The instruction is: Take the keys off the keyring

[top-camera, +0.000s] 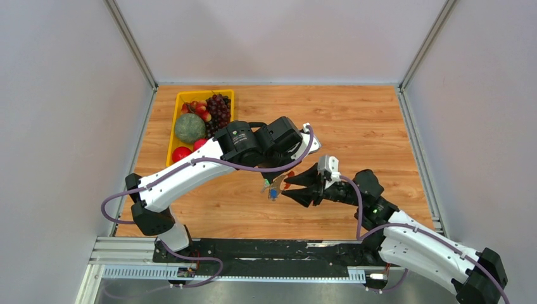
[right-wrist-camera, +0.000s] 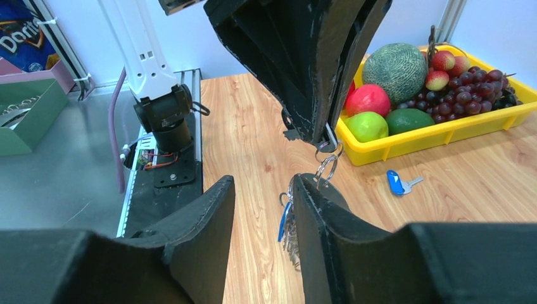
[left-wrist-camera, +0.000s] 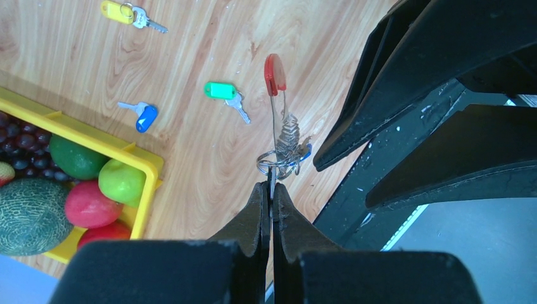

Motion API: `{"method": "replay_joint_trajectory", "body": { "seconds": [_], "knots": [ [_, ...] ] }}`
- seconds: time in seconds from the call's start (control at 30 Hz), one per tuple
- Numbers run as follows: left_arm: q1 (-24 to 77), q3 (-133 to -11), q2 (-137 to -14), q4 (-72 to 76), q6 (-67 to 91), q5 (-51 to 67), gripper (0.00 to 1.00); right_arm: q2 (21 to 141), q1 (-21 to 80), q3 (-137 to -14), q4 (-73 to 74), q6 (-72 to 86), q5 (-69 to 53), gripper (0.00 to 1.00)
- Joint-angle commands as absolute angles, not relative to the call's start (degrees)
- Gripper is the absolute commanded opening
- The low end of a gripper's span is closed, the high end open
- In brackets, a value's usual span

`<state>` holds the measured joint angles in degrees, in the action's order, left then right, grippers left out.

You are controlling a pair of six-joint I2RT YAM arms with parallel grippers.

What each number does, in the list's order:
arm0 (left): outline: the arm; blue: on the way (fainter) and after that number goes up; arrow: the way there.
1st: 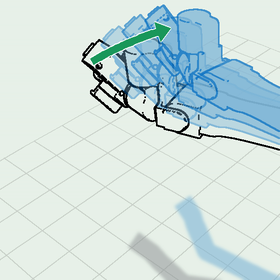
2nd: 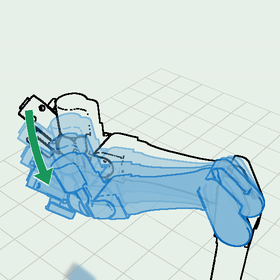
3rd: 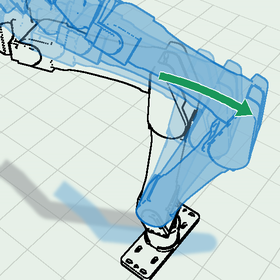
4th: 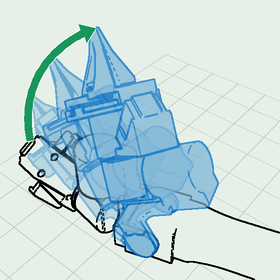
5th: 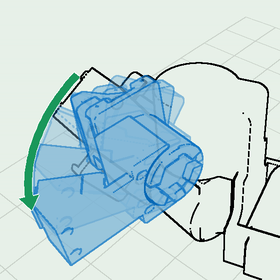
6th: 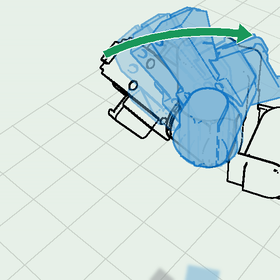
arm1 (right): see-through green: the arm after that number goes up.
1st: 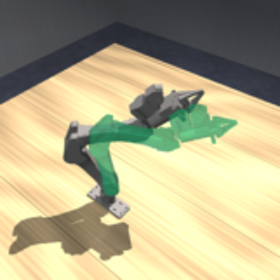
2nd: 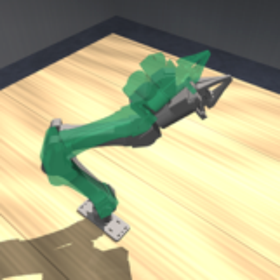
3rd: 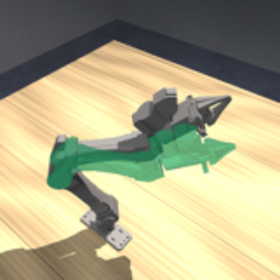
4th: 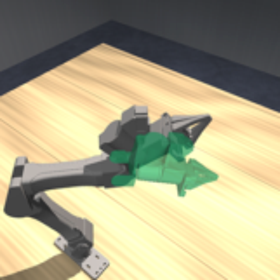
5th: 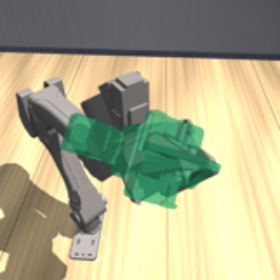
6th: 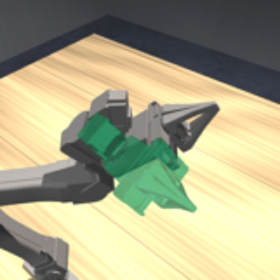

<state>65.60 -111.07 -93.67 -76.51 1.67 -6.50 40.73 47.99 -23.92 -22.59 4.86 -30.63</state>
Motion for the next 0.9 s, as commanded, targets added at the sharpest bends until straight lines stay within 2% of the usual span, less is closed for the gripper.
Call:
{"method": "replay_joint_trajectory", "body": {
  "seconds": [0.0, 0.4, 0.87],
  "knots": [
    [65.92, -113.19, -93.43, -76.22, 3.06, -6.3, 0.0, 41.8, 48.39, -23.21, -26.44, 5.84, -33.02, 0.44],
    [65.92, -113.26, -93.83, -76.01, 3.18, -5.64, 0.0, 45.67, 48.51, -23.55, -31.36, 6.77, -31.82, 0.47],
    [65.92, -113.25, -93.36, -76.2, 3.33, -5.43, 0.0, 45.66, 48.5, -23.85, -29.36, 6.06, -25.51, 0.52]
  ]
}}
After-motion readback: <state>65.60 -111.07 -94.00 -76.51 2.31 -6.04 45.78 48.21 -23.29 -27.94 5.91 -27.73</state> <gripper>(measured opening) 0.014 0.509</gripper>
